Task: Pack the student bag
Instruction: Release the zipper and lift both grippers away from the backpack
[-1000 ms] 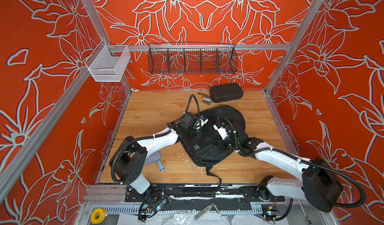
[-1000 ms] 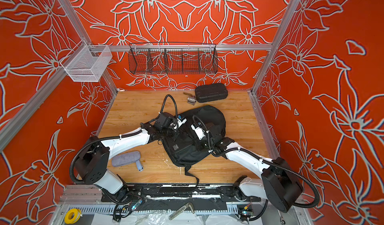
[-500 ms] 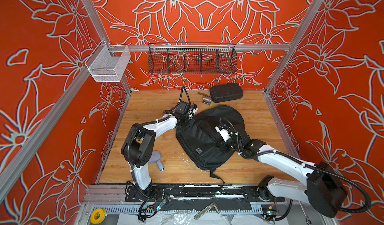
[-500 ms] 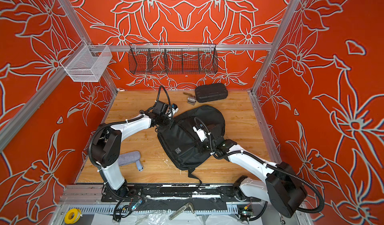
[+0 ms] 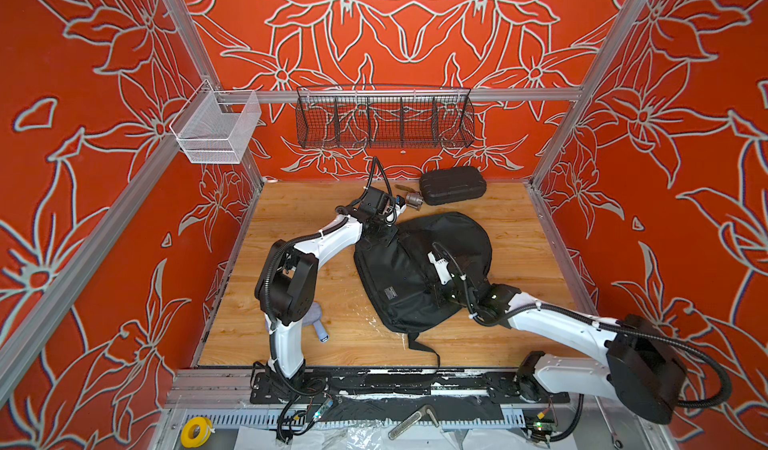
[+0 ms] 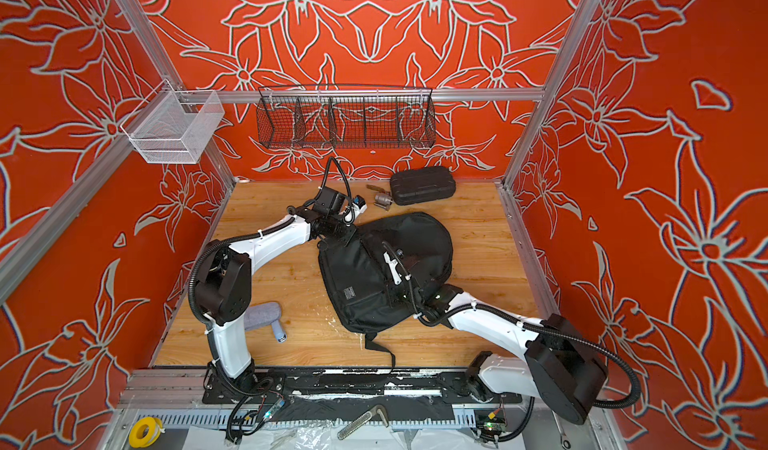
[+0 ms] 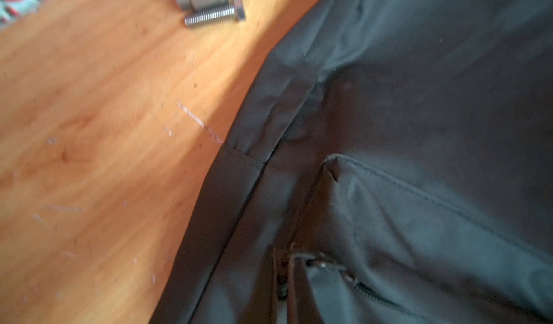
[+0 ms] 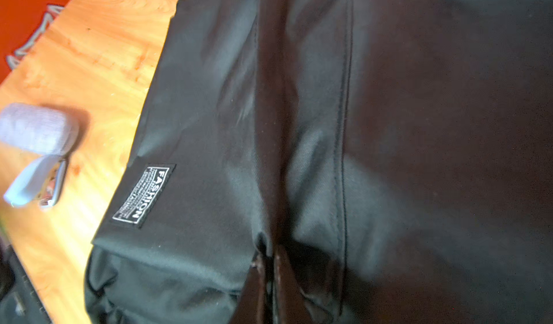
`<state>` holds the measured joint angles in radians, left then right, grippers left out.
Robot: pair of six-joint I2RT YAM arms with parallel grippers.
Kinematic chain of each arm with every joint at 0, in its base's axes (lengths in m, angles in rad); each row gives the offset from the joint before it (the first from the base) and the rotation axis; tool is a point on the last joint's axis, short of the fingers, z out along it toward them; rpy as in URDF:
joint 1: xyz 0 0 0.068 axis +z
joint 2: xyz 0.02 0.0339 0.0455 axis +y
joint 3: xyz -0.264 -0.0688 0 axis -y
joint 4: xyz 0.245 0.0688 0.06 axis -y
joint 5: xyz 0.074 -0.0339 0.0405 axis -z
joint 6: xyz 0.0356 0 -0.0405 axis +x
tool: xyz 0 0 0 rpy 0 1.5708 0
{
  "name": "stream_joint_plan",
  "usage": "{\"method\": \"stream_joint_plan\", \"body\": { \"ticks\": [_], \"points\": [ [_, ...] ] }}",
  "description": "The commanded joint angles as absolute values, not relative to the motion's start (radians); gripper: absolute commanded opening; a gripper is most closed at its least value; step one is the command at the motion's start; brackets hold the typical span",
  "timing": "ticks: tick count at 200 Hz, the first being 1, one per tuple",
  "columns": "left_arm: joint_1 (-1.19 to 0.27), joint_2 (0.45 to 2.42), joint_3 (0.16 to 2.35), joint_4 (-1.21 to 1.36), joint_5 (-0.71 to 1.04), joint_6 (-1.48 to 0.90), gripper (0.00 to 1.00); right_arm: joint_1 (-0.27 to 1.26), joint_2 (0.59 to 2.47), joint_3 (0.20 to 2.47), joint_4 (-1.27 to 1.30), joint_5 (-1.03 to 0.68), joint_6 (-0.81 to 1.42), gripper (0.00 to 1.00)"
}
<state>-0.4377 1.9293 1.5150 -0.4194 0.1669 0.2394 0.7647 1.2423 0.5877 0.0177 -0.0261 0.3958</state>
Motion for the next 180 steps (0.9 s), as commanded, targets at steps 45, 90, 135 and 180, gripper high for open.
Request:
{"method": "stream_joint_plan", "body": {
  "ticks": [45, 90, 135, 180],
  "points": [
    [-0.416, 1.819, 1.526, -0.418, 0.108, 0.150, 0.52, 0.778, 1.297, 0.736, -0.037, 0.126, 0.372, 0.47],
    [-0.350, 1.647, 1.487, -0.525, 0.067, -0.084, 0.93, 0.699, 1.391, 0.906, -0.133, 0.016, 0.268, 0.58],
    [-0.203, 1.424, 1.321, -0.758, 0.008, -0.464, 0.96, 0.710, 1.574, 1.140, -0.220, -0.365, 0.014, 0.57],
    [0.123, 1.167, 1.072, -0.919, 0.156, -0.757, 0.96, 0.788, 1.751, 1.266, -0.140, -0.600, -0.291, 0.58]
  ]
}}
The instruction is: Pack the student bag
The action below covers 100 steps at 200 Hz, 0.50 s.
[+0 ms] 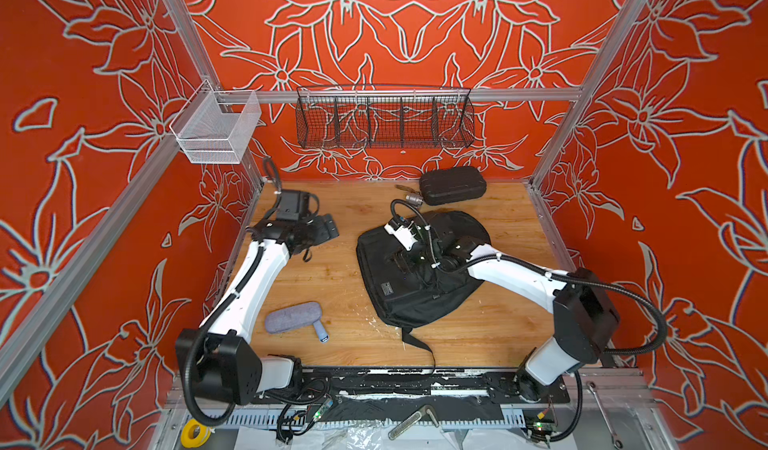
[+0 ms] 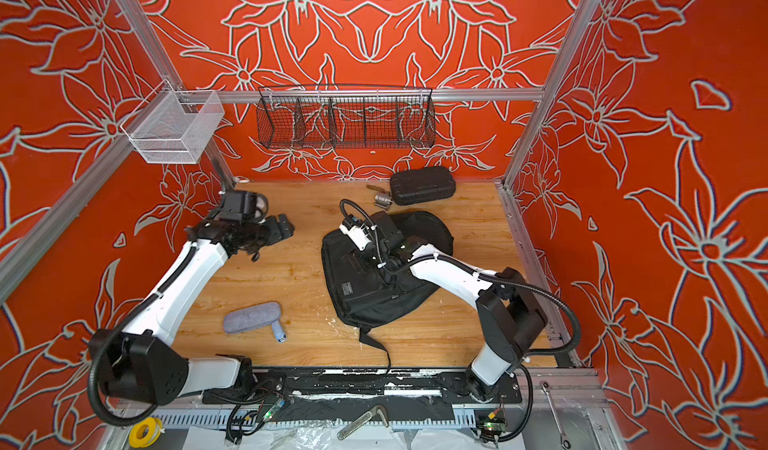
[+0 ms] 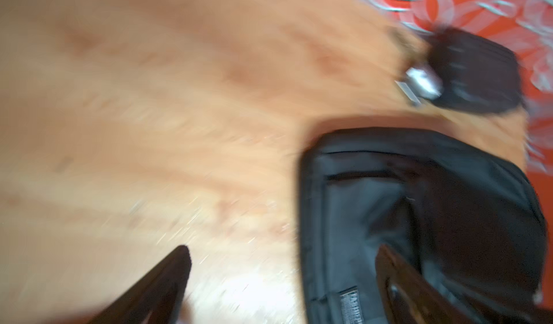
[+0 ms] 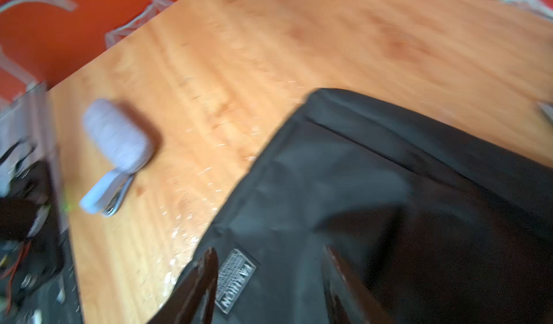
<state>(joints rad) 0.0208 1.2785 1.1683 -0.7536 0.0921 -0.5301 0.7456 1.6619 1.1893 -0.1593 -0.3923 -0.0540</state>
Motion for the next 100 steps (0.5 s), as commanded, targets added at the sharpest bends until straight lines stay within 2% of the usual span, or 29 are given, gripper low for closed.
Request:
{"method": "stream_joint_plan", "body": {
  "ticks": [1, 18, 39, 70, 100],
  "points": [
    [0.127, 1.162, 1.069, -0.924, 0.155, -0.761, 0.96, 0.791, 1.758, 1.271, -0.141, -0.604, -0.297, 0.58],
    [0.156, 1.078, 1.028, -1.023, 0.070, -0.835, 1.00, 0.829, 1.853, 1.380, -0.185, -0.644, -0.359, 0.58],
    [0.163, 0.963, 0.970, -1.145, -0.046, -0.989, 0.97, 0.890, 1.955, 1.488, -0.219, -0.657, -0.434, 0.59],
    [0.166, 0.855, 0.847, -1.197, -0.013, -1.147, 0.97, 0.934, 2.045, 1.552, -0.191, -0.668, -0.440, 0.60],
    [0.166, 0.789, 0.718, -1.166, -0.011, -1.309, 0.97, 0.935, 2.044, 1.526, -0.177, -0.657, -0.446, 0.60]
  ]
}}
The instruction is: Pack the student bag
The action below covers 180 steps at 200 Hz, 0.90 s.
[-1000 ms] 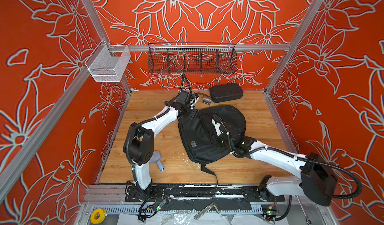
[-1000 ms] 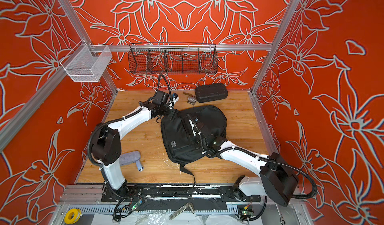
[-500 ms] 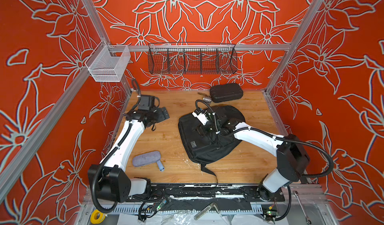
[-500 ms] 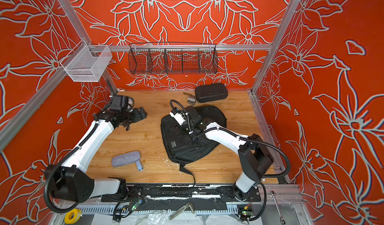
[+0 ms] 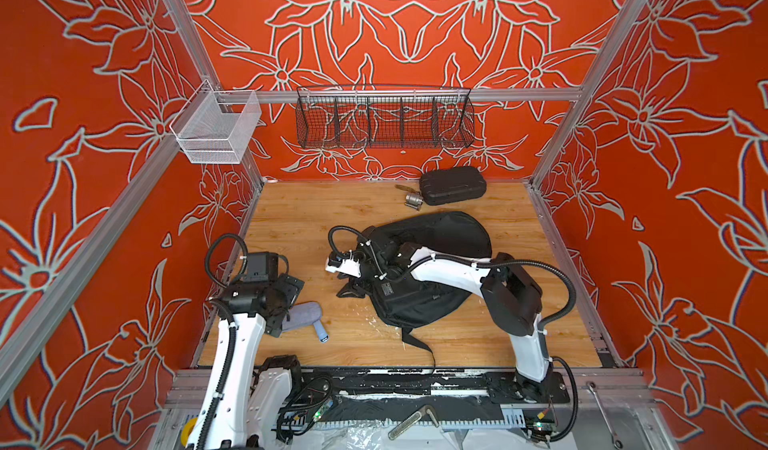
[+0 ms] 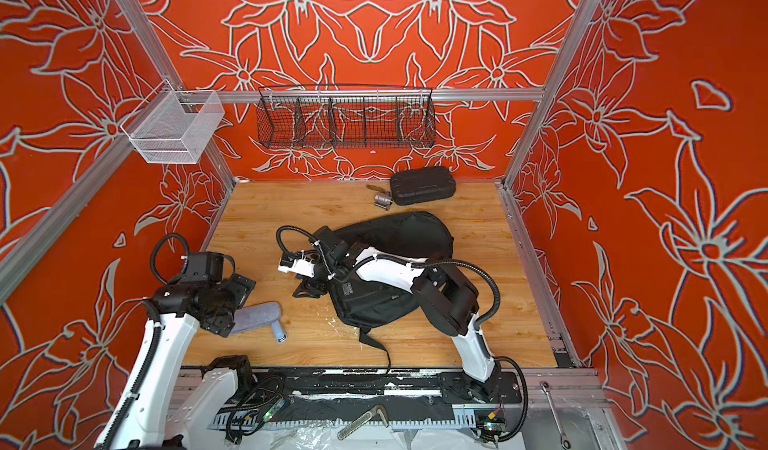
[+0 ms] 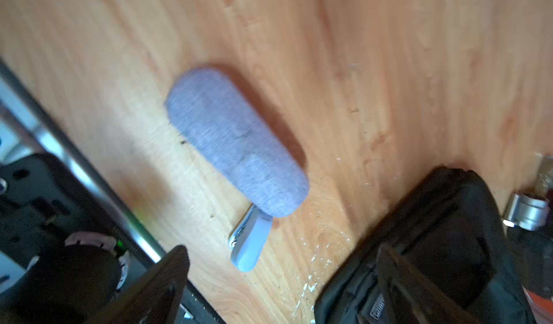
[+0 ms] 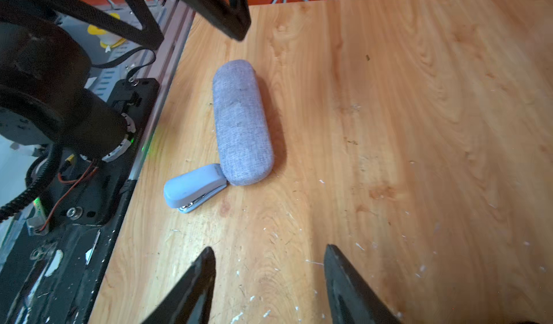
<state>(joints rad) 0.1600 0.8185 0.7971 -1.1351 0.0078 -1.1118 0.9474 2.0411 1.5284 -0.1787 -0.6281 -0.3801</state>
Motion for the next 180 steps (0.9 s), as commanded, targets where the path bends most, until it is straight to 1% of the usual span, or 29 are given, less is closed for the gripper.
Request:
{"method": "stream_joint_plan", "body": {
  "ticks": [1, 22, 47, 82, 105, 121, 139, 168, 180],
  "points": [
    [0.166, 0.788, 0.715, -1.162, -0.009, -1.312, 0.97, 0.935, 2.043, 1.525, -0.177, -0.655, -0.447, 0.60],
    [0.166, 0.802, 0.658, -1.114, 0.011, -1.358, 0.97, 0.933, 2.016, 1.494, -0.193, -0.627, -0.474, 0.61],
    [0.166, 0.890, 0.610, -0.993, 0.035, -1.370, 0.97, 0.931, 1.983, 1.448, -0.192, -0.612, -0.486, 0.61],
    [0.166, 1.047, 0.617, -0.905, -0.014, -1.333, 0.97, 0.930, 1.949, 1.401, -0.191, -0.594, -0.485, 0.61],
    [0.166, 1.117, 0.604, -0.786, 0.000, -1.300, 0.98, 0.930, 1.931, 1.377, -0.177, -0.579, -0.480, 0.61],
    [0.166, 1.173, 0.618, -0.729, 0.017, -1.255, 1.00, 0.927, 1.930, 1.373, -0.175, -0.581, -0.481, 0.61],
    [0.166, 1.240, 0.649, -0.694, 0.041, -1.195, 0.92, 0.924, 1.941, 1.383, -0.186, -0.573, -0.484, 0.61],
    [0.166, 1.338, 0.669, -0.626, 0.091, -1.170, 0.78, 0.917, 1.957, 1.419, -0.225, -0.558, -0.491, 0.61],
    [0.166, 1.373, 0.684, -0.612, 0.124, -1.159, 0.70, 0.916, 1.957, 1.426, -0.231, -0.556, -0.494, 0.61]
  ]
}}
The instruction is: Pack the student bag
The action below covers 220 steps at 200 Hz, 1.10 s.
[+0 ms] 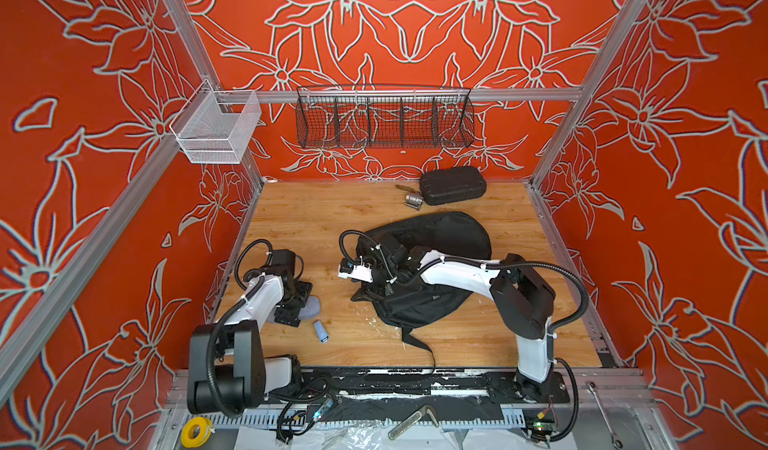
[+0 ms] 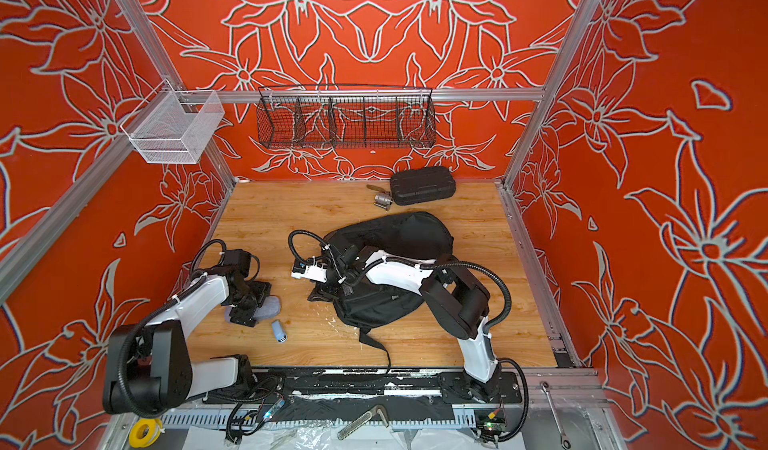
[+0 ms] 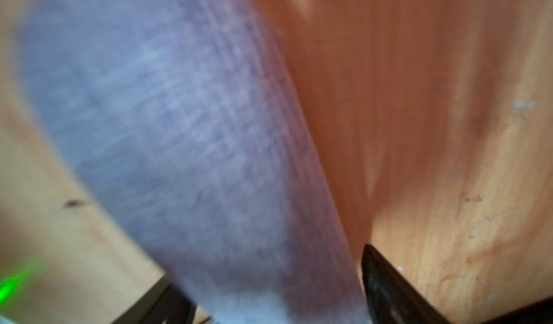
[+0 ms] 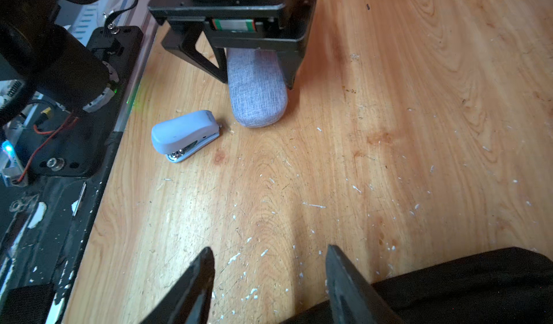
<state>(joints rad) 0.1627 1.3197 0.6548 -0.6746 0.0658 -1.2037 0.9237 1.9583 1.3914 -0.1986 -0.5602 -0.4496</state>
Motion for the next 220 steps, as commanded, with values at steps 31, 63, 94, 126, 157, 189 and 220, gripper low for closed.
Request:
{"method": "stream_joint_plan", "body": {
  "ticks": [31, 63, 94, 126, 157, 189, 220],
  "points": [
    [0.155, 1.432, 0.696, -0.549, 0.201, -1.162, 0.49, 0.912, 1.951, 1.428, -0.240, -0.534, -0.478, 0.60],
    [0.044, 1.495, 0.793, -0.561, 0.195, -1.226, 0.46, 0.878, 1.908, 1.372, -0.198, -0.528, -0.422, 0.60],
    [-0.067, 1.563, 0.879, -0.530, 0.211, -1.310, 0.57, 0.862, 1.892, 1.359, -0.229, -0.498, -0.429, 0.61],
    [-0.084, 1.582, 1.043, -0.676, 0.124, -1.193, 0.99, 0.863, 1.914, 1.381, -0.244, -0.447, -0.349, 0.62],
    [-0.055, 1.555, 1.158, -0.779, 0.002, -1.050, 0.97, 0.871, 1.952, 1.411, -0.222, -0.412, -0.282, 0.62],
    [0.083, 1.504, 1.139, -0.735, 0.100, -0.939, 0.97, 0.901, 2.036, 1.518, -0.254, -0.371, -0.259, 0.62],
    [0.185, 1.455, 1.146, -0.732, 0.093, -0.792, 0.97, 0.944, 2.139, 1.636, -0.321, -0.321, -0.217, 0.62]
  ]
}}
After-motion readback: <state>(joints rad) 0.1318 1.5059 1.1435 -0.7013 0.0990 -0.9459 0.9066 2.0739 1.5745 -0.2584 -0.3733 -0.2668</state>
